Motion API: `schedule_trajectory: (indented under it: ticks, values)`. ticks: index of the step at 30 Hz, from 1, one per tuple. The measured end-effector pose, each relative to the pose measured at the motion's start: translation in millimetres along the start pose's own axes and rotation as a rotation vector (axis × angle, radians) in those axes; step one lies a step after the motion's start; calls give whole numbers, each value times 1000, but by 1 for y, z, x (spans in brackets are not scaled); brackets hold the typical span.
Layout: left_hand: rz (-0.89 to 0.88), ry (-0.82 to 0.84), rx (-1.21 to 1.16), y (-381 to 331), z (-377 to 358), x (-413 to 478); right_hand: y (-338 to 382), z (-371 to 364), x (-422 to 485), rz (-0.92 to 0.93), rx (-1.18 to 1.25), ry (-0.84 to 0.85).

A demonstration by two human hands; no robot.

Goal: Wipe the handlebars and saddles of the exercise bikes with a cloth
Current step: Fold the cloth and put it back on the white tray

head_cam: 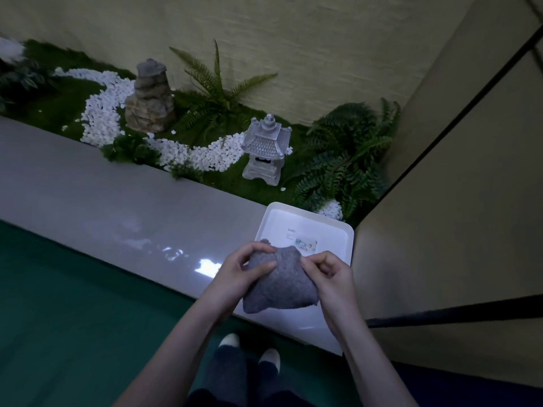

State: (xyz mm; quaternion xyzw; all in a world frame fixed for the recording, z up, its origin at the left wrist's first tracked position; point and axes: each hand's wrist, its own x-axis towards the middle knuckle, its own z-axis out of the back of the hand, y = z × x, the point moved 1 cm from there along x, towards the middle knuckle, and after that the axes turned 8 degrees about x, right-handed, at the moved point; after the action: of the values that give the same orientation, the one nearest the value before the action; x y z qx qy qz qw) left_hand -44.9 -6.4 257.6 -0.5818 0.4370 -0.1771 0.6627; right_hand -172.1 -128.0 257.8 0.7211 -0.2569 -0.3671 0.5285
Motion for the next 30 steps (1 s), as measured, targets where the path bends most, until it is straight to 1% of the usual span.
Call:
schedule_trajectory:
  ticks: [3,5,7,11,12,14,16,17,19,21,22,23,24,26,30]
  values:
    - [22,-54,113,-4,5,13,7,1,10,27,-79,43]
    - [32,-34,168,-8,7,22,11,2,17,64,-161,40]
    - [45,25,184,-14,9,29,15,1,23,102,-247,26]
    - [41,131,113,-26,13,39,16,3,36,104,-341,-79]
    - [29,137,132,-29,12,42,14,1,39,96,-347,-110]
    - [-18,93,195,-34,10,49,10,-4,43,80,-319,-171]
    - [-62,17,200,-35,7,55,4,-11,45,57,-239,-227]
    - [-72,1,172,-35,7,59,0,-16,47,13,-163,-256]
    - [-67,18,69,-35,7,64,-10,-23,49,-185,80,-281]
    - [-30,65,-81,-36,8,68,-18,-30,49,-450,385,-191]
    - [1,89,-149,-37,9,72,-19,-33,49,-542,514,-114]
    - [37,106,-195,-37,11,76,-21,-34,48,-590,610,-47]
    - [71,120,-221,-37,13,80,-22,-35,48,-606,673,-3]
    - [130,141,-246,-34,16,86,-22,-37,49,-611,722,40]
    - [178,153,-262,-28,15,103,-27,-40,57,-571,728,58]
